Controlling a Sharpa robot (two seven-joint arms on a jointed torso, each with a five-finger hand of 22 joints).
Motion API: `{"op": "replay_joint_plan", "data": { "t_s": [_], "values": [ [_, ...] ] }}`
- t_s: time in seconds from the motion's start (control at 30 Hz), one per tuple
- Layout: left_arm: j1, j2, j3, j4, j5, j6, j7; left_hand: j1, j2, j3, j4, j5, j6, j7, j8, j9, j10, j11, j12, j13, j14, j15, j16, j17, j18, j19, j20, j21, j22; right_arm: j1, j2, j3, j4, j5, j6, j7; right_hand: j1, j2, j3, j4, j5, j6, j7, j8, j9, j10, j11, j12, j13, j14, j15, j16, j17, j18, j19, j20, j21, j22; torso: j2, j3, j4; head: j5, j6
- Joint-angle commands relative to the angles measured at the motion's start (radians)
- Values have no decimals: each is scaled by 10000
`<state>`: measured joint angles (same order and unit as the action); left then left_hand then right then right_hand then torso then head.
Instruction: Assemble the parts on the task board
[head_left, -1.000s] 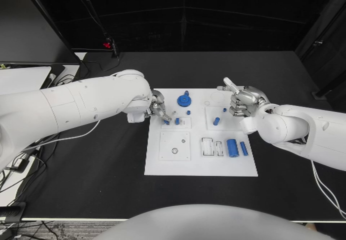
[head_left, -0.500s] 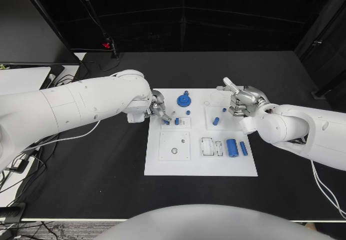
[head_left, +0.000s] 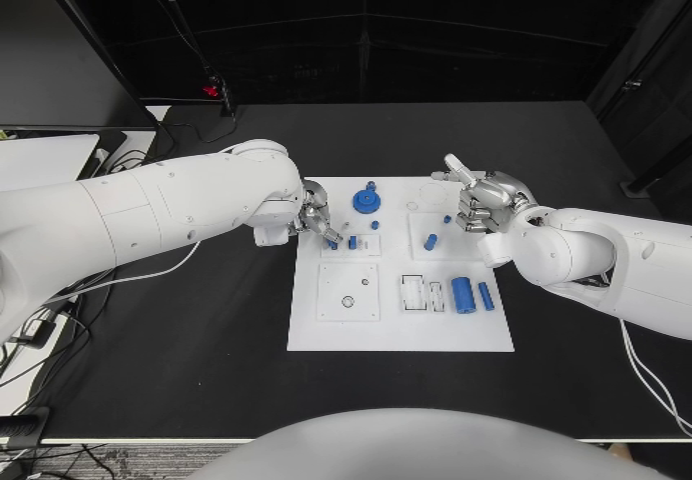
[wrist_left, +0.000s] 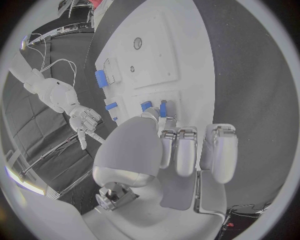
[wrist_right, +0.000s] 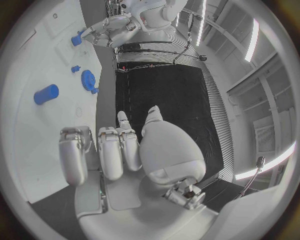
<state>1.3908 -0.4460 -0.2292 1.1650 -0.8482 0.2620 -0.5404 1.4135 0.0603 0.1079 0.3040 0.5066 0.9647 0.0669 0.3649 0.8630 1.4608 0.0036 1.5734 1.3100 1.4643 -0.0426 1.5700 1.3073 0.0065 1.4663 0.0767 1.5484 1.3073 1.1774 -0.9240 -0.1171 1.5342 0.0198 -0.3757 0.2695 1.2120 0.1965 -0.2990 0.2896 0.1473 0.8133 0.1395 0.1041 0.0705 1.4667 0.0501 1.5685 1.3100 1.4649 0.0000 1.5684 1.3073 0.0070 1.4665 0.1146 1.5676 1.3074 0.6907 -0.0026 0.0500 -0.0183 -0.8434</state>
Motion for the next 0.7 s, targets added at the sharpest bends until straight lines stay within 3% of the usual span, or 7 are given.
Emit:
{"op": "replay_joint_plan", "data": {
  "t_s": [0.03,0.7],
  "values": [
    [-127,19,-75,66,-94,154,-454,454,612,170,-95,-35,-97,-61,-64,16,1100,-7,-26,2608,1065,7,8,2635,49,652,-6,-72,2482,13,-10,5,29,-21,97,86,-3,103,-49,-7,-39,9,42,55,-13,1041,81,23,2608,1059,69,24,2635,-70,1043,39,32,2634,4,-4,4,-2,-6],
    [-143,-2,-75,39,-96,376,-625,202,543,279,-98,-87,-302,-14,-86,59,1100,38,-26,2608,1065,55,8,2635,112,431,37,-243,2398,13,-7,5,18,-21,122,79,-9,112,-54,-4,-37,11,42,58,-13,1041,81,23,2608,1059,69,24,2635,-70,1043,41,32,2634,6,1,9,2,-10]
  ]
}}
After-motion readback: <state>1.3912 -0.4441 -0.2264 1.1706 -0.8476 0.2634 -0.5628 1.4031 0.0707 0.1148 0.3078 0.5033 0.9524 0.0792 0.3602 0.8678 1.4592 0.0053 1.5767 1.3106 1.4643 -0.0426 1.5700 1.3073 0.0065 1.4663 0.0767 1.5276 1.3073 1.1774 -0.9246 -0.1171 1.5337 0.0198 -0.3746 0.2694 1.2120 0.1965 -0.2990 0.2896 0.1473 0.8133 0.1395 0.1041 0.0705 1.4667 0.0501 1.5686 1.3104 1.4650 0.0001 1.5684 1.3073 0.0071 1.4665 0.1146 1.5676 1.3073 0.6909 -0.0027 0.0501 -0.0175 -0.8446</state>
